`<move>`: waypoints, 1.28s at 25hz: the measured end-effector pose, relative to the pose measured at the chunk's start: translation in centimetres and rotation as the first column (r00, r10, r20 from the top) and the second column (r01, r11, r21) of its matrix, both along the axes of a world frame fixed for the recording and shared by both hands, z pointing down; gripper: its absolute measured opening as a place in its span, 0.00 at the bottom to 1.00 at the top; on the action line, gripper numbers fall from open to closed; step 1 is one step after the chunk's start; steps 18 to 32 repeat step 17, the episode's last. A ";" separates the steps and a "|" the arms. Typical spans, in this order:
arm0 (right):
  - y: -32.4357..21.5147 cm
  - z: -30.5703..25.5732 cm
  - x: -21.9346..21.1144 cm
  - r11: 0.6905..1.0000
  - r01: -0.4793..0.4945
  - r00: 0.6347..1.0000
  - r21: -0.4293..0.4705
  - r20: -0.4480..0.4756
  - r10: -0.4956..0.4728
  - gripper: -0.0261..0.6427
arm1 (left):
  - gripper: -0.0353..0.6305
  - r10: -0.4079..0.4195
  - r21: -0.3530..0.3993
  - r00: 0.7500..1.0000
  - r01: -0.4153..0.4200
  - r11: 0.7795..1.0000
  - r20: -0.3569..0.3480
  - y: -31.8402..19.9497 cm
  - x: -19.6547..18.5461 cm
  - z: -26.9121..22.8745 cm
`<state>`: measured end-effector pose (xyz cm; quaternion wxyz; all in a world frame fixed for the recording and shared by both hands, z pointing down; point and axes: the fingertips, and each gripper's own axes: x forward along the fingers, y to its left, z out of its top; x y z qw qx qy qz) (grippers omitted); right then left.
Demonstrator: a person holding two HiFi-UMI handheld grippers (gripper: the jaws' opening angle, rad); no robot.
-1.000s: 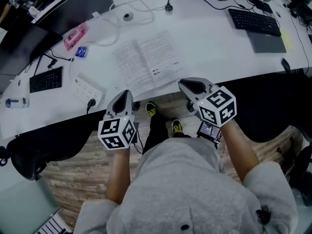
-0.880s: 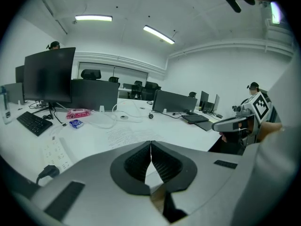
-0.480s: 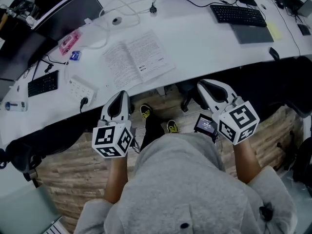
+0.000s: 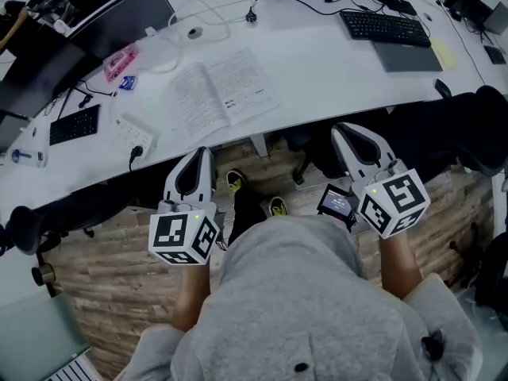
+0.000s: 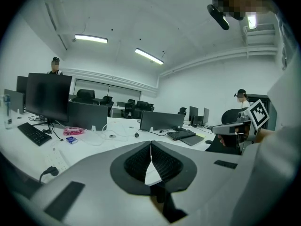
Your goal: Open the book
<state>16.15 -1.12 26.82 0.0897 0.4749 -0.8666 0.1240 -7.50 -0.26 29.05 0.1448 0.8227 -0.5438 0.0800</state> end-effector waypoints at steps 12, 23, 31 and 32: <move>1.4 -0.2 -0.2 0.999 0.040 0.999 0.026 0.009 -0.040 0.11 | 0.07 -0.079 0.011 0.997 0.079 0.997 0.005 3.0 -0.7 -0.1; 1.3 -0.4 0.0 0.999 0.037 0.999 0.033 0.010 -0.037 0.11 | 0.07 -0.096 0.014 0.995 0.096 0.995 0.012 3.3 -0.9 -0.1; 1.3 -0.4 0.0 0.999 0.037 0.999 0.033 0.010 -0.037 0.11 | 0.07 -0.096 0.014 0.995 0.096 0.995 0.012 3.3 -0.9 -0.1; 1.3 -0.4 0.0 0.999 0.037 0.999 0.033 0.010 -0.037 0.11 | 0.07 -0.096 0.014 0.995 0.096 0.995 0.012 3.3 -0.9 -0.1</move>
